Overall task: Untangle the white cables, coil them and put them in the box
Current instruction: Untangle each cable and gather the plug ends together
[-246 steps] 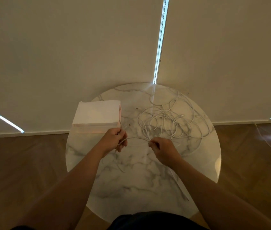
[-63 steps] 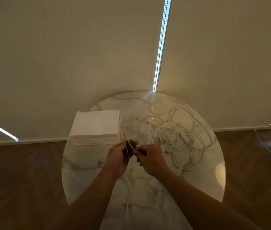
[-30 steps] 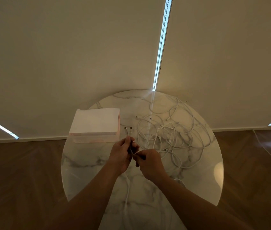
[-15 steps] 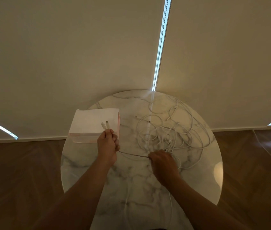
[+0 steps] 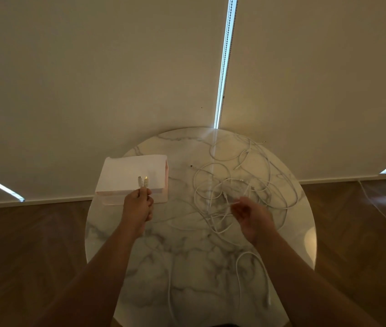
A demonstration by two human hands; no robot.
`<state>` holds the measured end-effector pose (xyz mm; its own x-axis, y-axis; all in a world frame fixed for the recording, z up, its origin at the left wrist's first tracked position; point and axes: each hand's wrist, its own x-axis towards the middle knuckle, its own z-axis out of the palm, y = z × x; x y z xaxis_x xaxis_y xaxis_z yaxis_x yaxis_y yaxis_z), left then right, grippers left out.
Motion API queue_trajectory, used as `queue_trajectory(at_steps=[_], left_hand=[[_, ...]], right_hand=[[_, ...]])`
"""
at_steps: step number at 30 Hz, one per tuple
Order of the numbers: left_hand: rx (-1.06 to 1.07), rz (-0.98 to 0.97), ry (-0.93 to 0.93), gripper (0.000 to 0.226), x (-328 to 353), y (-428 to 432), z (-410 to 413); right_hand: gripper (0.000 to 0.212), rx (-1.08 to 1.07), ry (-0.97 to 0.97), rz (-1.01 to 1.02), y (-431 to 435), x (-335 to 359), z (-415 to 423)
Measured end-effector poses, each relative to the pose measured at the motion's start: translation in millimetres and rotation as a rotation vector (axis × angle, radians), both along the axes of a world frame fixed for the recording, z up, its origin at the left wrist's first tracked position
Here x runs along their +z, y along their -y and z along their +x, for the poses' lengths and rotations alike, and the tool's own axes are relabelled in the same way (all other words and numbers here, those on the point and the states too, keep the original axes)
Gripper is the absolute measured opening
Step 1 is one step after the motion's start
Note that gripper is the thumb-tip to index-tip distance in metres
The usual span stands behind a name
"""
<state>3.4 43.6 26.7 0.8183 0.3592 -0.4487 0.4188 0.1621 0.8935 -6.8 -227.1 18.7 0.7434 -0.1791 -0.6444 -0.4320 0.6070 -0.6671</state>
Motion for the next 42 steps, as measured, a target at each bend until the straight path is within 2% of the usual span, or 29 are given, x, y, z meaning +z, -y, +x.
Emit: queue_trajectory(at_steps=[1,3,5,8,11,14,16,18,20,22,24,26,30,33,37,40,42], left_hand=[[-0.005,-0.013,0.0,0.032,1,1,-1],[-0.017,-0.031,0.001,0.031,3,4,0],[-0.029,-0.018,0.008,0.032,5,8,2],[-0.05,-0.013,0.021,0.032,8,10,3],[-0.065,-0.042,0.021,0.031,10,11,1],[-0.083,-0.075,0.015,0.032,12,15,1],[-0.083,-0.103,0.016,0.032,15,17,1],[-0.079,-0.114,0.022,0.033,19,18,2],[-0.078,-0.107,0.03,0.032,23,18,3],[-0.08,-0.101,0.037,0.032,24,16,3],[-0.081,-0.114,0.041,0.033,24,15,2],[-0.096,-0.127,0.036,0.033,24,14,0],[-0.158,-0.108,0.053,0.031,24,16,-3],[-0.225,-0.092,0.077,0.031,29,21,-3],[-0.303,-0.13,0.117,0.033,38,40,0],[-0.383,-0.217,0.139,0.035,40,61,1],[-0.407,-0.251,0.135,0.034,41,73,-1]], right_hand=[[0.013,-0.096,0.001,0.2,3,9,6],[0.011,-0.179,0.005,0.376,7,23,16],[0.013,-0.139,-0.04,0.36,8,29,22],[0.019,0.033,-0.159,0.209,9,26,30],[0.021,0.149,-0.153,0.134,10,39,45],[0.021,0.202,-0.074,0.144,12,59,64],[0.012,0.169,0.057,0.165,14,69,77],[0.015,0.131,0.242,0.223,17,79,87],[0.013,0.147,0.333,0.268,18,88,96],[0.013,0.228,0.297,0.19,17,96,101],[0.021,0.325,0.23,-0.013,17,99,104],[0.021,0.367,0.253,-0.158,17,100,104],[0.012,0.387,0.462,-0.215,8,104,100],[0.009,0.461,0.438,-0.342,-6,91,86],[0.003,0.484,0.367,-0.36,-28,70,56],[0.011,0.484,0.383,-0.582,-43,60,45],[0.012,0.46,0.387,-0.584,-50,61,41]])
